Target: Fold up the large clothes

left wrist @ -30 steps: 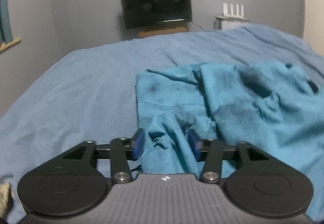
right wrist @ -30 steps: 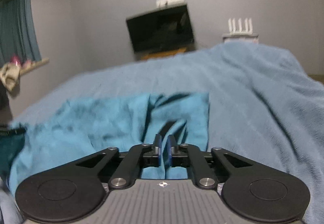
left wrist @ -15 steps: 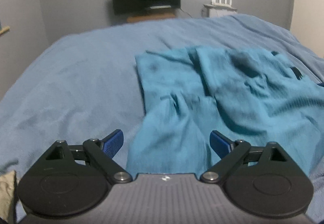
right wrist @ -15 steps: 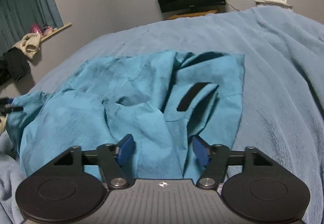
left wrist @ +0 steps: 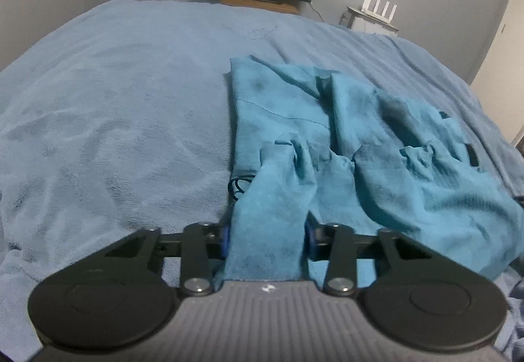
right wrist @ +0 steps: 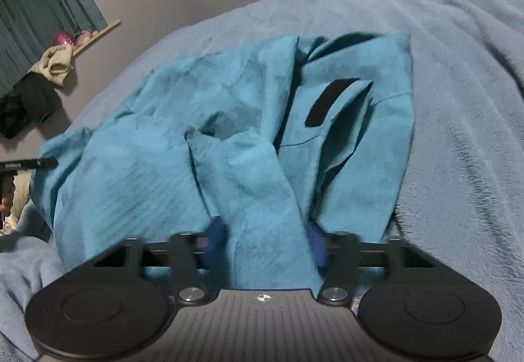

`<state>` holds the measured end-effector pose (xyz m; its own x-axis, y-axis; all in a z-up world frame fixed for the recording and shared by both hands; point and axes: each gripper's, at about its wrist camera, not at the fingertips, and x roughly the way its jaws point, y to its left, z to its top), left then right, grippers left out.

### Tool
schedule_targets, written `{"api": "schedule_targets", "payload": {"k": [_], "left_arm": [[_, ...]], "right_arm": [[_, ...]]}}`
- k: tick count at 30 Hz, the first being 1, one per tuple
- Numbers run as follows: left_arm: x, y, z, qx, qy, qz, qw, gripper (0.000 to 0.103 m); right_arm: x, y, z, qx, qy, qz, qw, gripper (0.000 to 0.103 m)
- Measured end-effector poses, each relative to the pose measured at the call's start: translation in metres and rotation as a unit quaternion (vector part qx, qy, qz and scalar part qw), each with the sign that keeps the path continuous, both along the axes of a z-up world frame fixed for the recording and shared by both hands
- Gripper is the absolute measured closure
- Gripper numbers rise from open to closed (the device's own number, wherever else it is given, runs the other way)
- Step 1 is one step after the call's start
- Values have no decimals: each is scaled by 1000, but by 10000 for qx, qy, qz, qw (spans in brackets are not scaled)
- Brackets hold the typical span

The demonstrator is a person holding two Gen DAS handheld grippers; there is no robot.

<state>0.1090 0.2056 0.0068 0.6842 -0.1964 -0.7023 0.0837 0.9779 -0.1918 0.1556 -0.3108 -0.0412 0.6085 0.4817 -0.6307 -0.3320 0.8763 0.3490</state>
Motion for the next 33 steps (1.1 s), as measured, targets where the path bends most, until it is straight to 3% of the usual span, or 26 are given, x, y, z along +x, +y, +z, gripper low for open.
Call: {"api": "schedule_targets", "payload": {"k": [2, 4, 9, 15, 20, 25, 27, 30, 33], "left_arm": [[2, -6, 0, 41, -12, -11, 10000, 82], [1, -10, 3, 145, -95, -52, 9998, 86], [-2, -20, 14, 278, -385, -199, 9987, 90], [11, -28, 16, 357, -928, -152, 9949, 93], [37, -35, 17, 400, -1431, 115, 9888, 93], [57, -40, 21, 454, -2082, 477, 9759, 93], [69, -42, 20, 479, -2160, 599, 9734, 93], [91, -49, 3, 685, -2020, 724, 9743, 92], [109, -57, -24, 990, -1623, 782, 9786, 92]], "right_arm": [[-11, 4, 11, -196, -244, 3, 9995, 85], [-21, 8, 20, -375, -397, 103, 9985, 98], [-46, 26, 37, -1371, -977, 62, 9857, 99], [-57, 29, 63, -1737, -2148, -553, 9595, 100], [-40, 39, 66, -2165, -2776, -925, 9314, 100], [-15, 29, 64, -2130, -2989, -1496, 9181, 100], [-2, 25, 59, -2095, -2910, -1675, 9184, 100], [23, 20, 43, -2009, -2613, -1856, 9257, 100], [46, 21, 22, -2102, -2371, -1931, 9286, 100]]}}
